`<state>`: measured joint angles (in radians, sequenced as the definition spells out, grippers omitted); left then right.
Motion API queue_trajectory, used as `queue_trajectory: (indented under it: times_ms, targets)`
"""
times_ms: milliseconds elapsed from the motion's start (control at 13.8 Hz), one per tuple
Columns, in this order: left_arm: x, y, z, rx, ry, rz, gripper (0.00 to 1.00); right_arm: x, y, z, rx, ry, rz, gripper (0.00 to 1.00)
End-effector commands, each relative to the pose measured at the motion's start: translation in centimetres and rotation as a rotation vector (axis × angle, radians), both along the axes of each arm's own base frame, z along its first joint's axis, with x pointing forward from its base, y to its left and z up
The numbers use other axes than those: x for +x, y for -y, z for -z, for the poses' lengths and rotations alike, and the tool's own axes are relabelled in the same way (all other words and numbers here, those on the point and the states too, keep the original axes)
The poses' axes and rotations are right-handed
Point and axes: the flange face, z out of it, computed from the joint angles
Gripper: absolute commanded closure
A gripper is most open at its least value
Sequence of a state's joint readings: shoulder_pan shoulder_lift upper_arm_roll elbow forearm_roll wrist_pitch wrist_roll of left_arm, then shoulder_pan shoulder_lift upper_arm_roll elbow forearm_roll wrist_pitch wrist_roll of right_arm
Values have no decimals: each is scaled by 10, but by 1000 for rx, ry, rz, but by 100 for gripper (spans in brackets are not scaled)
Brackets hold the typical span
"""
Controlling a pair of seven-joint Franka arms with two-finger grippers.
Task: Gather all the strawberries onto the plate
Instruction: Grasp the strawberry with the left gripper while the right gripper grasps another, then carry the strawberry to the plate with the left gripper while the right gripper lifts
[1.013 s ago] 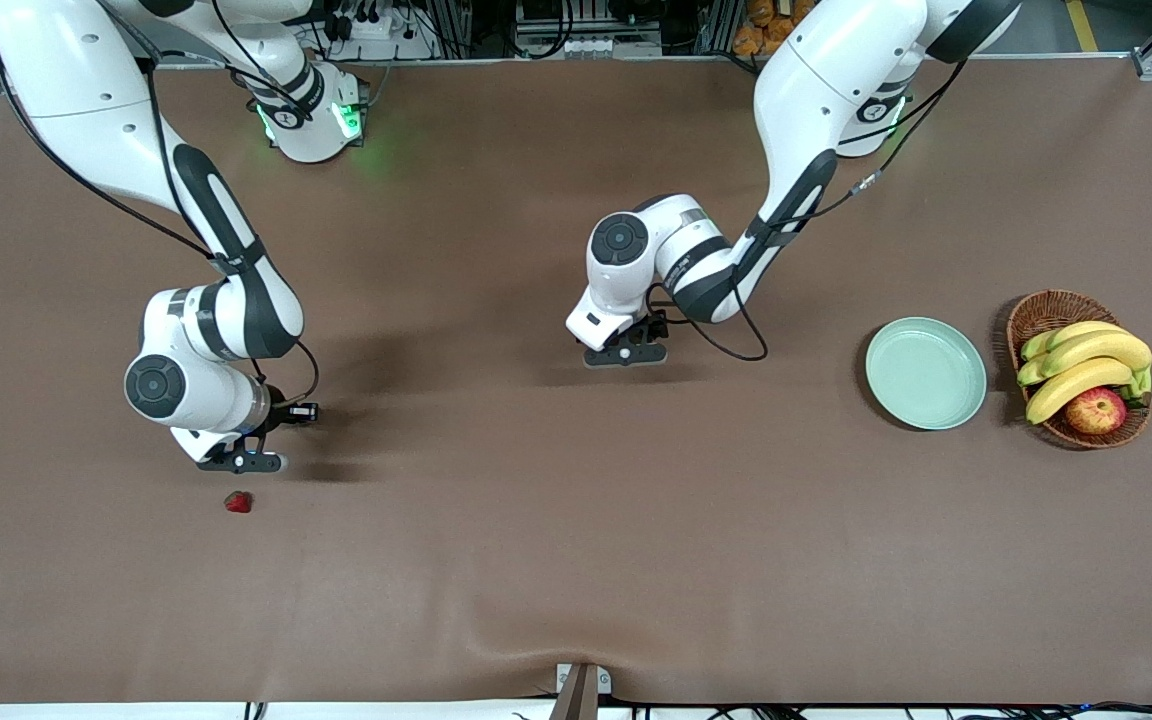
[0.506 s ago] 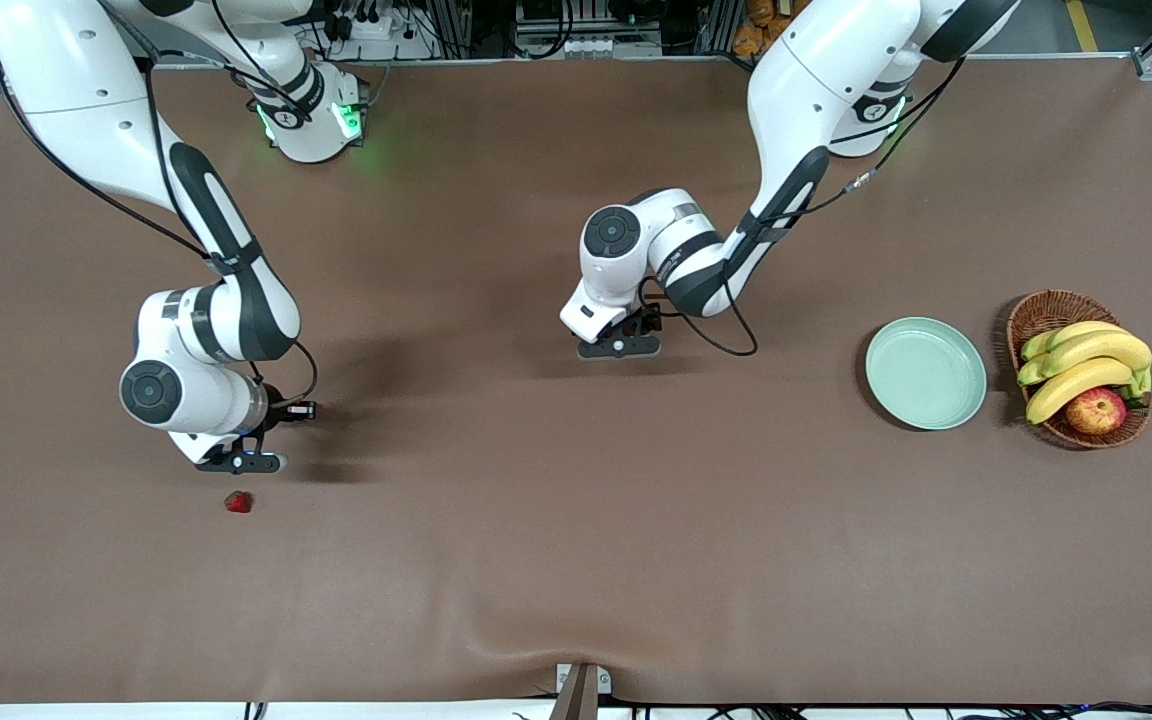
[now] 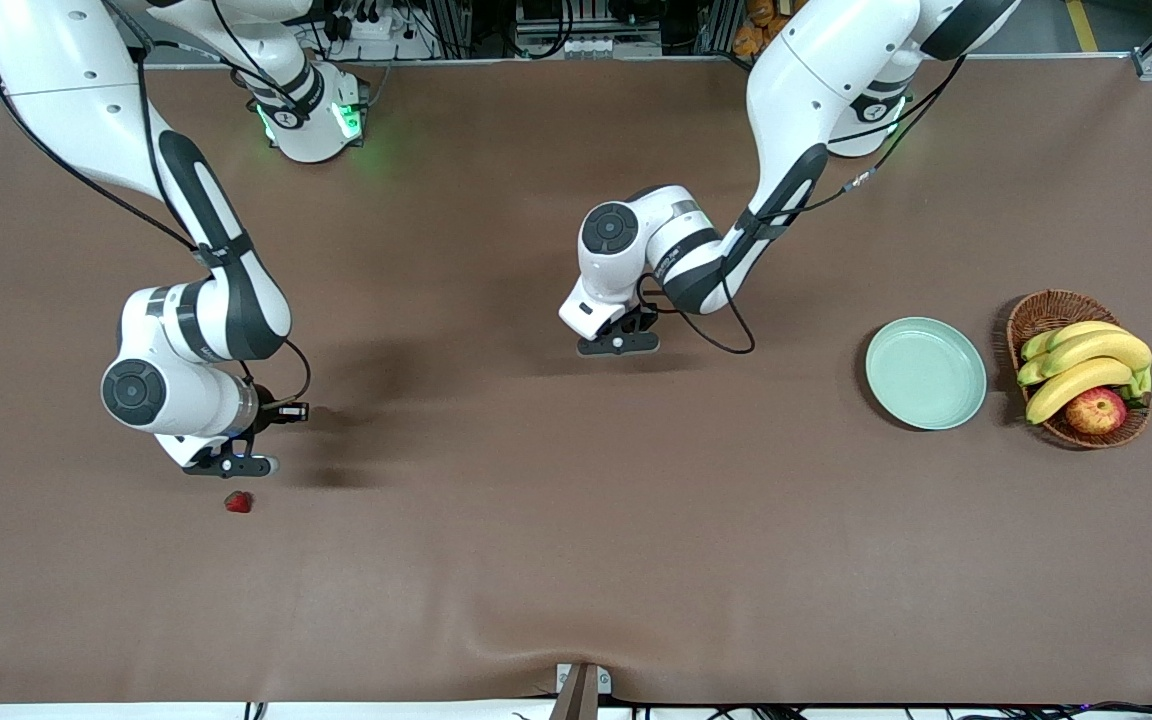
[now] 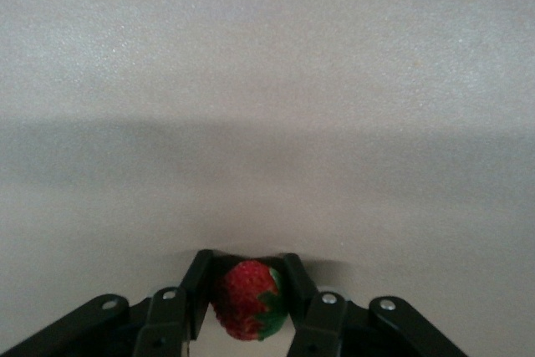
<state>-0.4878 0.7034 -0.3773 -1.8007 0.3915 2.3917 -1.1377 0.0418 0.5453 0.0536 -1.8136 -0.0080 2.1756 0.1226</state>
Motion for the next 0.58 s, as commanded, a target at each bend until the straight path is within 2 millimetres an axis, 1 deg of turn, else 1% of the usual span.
queue_trajectory:
  times_ms: [0,72,145,217,362,434,506]
  targets:
    - [-1,-2,-3,13,21,-11,100,1,-2,-12,-10,-3,-10,100]
    - [5,-3,-13,7,35,-16,100,3,-1,-16,-10,1,-12,100]
    - [11,-6,-31,5,52,-25,100,4,-3,-19,-9,-4,-7,100]
    - [17,-9,-52,15,65,-37,100,7,-5,-26,-10,-20,-1,100]
    - [35,-26,-92,28,94,-85,100,15,-7,-46,-6,-40,3,100]
    - [43,-34,-109,19,97,-119,100,17,-16,-56,-1,-50,-3,100]
    - [54,-47,-124,11,102,-158,100,20,-20,-64,2,-57,14,100]
